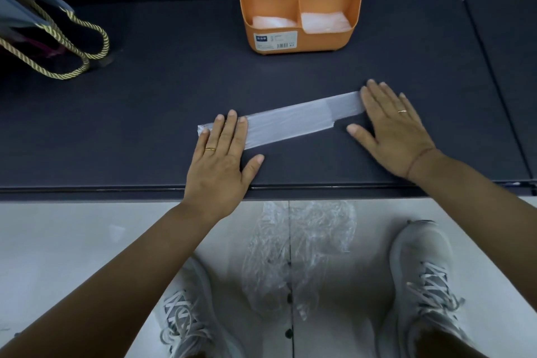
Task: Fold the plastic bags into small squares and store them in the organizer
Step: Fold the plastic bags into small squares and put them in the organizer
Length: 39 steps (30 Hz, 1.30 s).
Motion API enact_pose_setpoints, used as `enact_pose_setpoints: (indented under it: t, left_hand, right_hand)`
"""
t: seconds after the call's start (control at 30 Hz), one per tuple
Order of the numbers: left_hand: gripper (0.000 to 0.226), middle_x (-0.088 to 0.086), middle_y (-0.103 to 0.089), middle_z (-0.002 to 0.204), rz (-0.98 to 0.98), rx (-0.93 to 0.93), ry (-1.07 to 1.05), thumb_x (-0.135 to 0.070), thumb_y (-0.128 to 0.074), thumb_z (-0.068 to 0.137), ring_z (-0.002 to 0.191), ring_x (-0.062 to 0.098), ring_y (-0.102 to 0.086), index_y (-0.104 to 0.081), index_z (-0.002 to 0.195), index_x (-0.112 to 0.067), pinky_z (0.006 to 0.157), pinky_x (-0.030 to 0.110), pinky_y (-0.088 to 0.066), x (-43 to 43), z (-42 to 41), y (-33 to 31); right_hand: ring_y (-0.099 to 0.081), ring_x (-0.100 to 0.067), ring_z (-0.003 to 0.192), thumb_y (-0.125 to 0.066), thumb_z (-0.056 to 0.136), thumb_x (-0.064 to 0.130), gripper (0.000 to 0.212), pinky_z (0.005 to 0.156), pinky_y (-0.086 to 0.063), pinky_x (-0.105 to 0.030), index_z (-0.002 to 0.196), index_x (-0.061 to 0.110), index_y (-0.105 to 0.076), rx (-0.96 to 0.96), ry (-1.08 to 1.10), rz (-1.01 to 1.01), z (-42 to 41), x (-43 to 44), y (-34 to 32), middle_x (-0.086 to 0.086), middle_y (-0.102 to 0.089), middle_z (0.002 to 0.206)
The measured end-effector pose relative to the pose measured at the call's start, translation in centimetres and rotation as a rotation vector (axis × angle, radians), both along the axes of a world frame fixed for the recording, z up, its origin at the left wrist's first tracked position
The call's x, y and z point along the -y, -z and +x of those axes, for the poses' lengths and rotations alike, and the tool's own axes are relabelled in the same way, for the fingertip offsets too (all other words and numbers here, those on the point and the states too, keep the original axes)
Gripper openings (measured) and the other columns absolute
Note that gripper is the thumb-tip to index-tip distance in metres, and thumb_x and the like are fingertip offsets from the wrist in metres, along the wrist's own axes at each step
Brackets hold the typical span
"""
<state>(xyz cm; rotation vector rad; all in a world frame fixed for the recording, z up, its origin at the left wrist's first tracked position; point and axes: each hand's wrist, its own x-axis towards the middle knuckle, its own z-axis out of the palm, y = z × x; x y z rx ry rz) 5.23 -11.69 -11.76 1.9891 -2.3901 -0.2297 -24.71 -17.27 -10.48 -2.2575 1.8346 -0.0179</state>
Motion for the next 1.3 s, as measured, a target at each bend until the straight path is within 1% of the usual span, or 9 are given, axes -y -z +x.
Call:
enact_pose_setpoints:
  t: [0.13,0.33,0.5,0.57,0.7,0.8,0.9,1.13,1.3]
  left_hand:
    - [0.079,0.002,-0.001,0.165,0.012,0.010,0.001,-0.062,0.000,0.092,0.151,0.018,0.004,-0.003,0.157,-0.017,0.122,0.033,0.007,0.1,0.1,0.1]
    - [0.079,0.003,-0.004,0.164,0.002,0.002,0.001,-0.062,-0.003,0.093,0.151,0.019,0.001,-0.008,0.157,-0.016,0.121,0.033,0.006,0.0,0.0,0.0]
    - [0.078,0.004,-0.007,0.164,-0.013,-0.004,0.014,-0.062,-0.006,0.095,0.151,0.019,-0.001,-0.010,0.157,-0.015,0.121,0.031,0.006,0.0,0.1,0.1]
    - [0.077,0.004,-0.008,0.164,-0.022,0.006,0.042,-0.062,-0.006,0.097,0.151,0.020,-0.004,-0.011,0.157,-0.015,0.121,0.028,0.009,0.2,0.4,0.1]
    - [0.077,0.005,-0.012,0.163,-0.027,0.018,0.143,-0.063,-0.008,0.099,0.151,0.021,-0.009,-0.016,0.157,-0.013,0.121,0.029,0.006,1.2,1.6,-0.1]
    - [0.077,0.004,-0.012,0.163,-0.007,0.032,0.243,-0.064,-0.008,0.099,0.151,0.019,-0.007,-0.016,0.157,-0.014,0.122,0.029,0.006,2.5,2.8,-0.5]
    - [0.078,0.004,-0.009,0.164,0.018,0.074,0.349,-0.066,-0.008,0.098,0.151,0.017,-0.004,-0.012,0.157,-0.015,0.123,0.034,0.002,4.1,4.2,-0.7]
    - [0.084,0.006,-0.009,0.165,-0.018,0.216,0.527,-0.072,-0.011,0.094,0.152,0.023,-0.004,-0.011,0.158,-0.017,0.122,0.047,0.001,6.8,4.7,-1.8]
    - [0.097,0.009,-0.010,0.164,-0.031,-0.072,0.550,-0.077,-0.028,0.088,0.152,0.022,-0.006,-0.017,0.156,-0.008,0.122,0.039,-0.001,2.0,-3.5,-2.3]
  right_hand:
    - [-0.039,-0.034,0.130,-0.055,0.097,0.032,0.048,0.112,-0.026,-0.040,0.137,0.007,-0.050,0.230,0.200,-0.159,-2.1,2.3,-0.6,-0.015,-0.046,0.141]
    - [-0.048,-0.025,0.111,-0.069,0.086,0.031,0.025,0.101,-0.036,-0.037,0.107,0.017,-0.067,0.315,0.359,-0.118,-1.8,4.4,-1.3,-0.003,-0.050,0.104]
    - [-0.049,-0.026,0.110,-0.063,0.092,0.023,0.012,0.103,-0.038,-0.038,0.092,0.012,-0.068,0.323,0.299,-0.082,-1.8,4.3,-1.3,-0.010,-0.053,0.114]
    - [-0.053,-0.020,0.097,-0.061,0.094,0.021,0.011,0.093,-0.043,-0.029,0.086,0.013,-0.062,0.372,0.292,-0.061,-2.0,4.0,-1.8,-0.006,-0.054,0.108]
    - [-0.066,-0.014,0.070,-0.057,0.096,0.013,0.013,0.062,-0.053,-0.018,0.084,0.016,-0.053,0.816,0.453,0.176,-2.3,3.3,-3.3,-0.006,-0.063,0.083]
    - [-0.063,-0.013,0.069,-0.063,0.091,0.006,0.015,0.055,-0.052,-0.017,0.102,0.013,-0.054,1.034,0.611,0.370,-2.7,2.7,-4.1,-0.007,-0.062,0.089]
    - [-0.065,-0.008,0.076,-0.068,0.087,0.010,0.028,0.062,-0.053,-0.021,0.113,0.014,-0.056,0.948,0.593,0.556,-3.1,2.7,-5.0,-0.001,-0.068,0.093]
    - [-0.067,-0.010,0.059,-0.065,0.085,-0.005,0.020,0.048,-0.050,-0.019,0.101,0.006,-0.061,0.720,0.354,0.758,-1.2,0.2,-5.6,-0.006,-0.071,0.070]
    - [-0.069,-0.015,0.063,-0.065,0.084,-0.003,0.023,0.054,-0.053,-0.021,0.105,0.006,-0.059,0.821,0.367,0.861,-1.6,-2.5,-6.6,-0.013,-0.073,0.079]
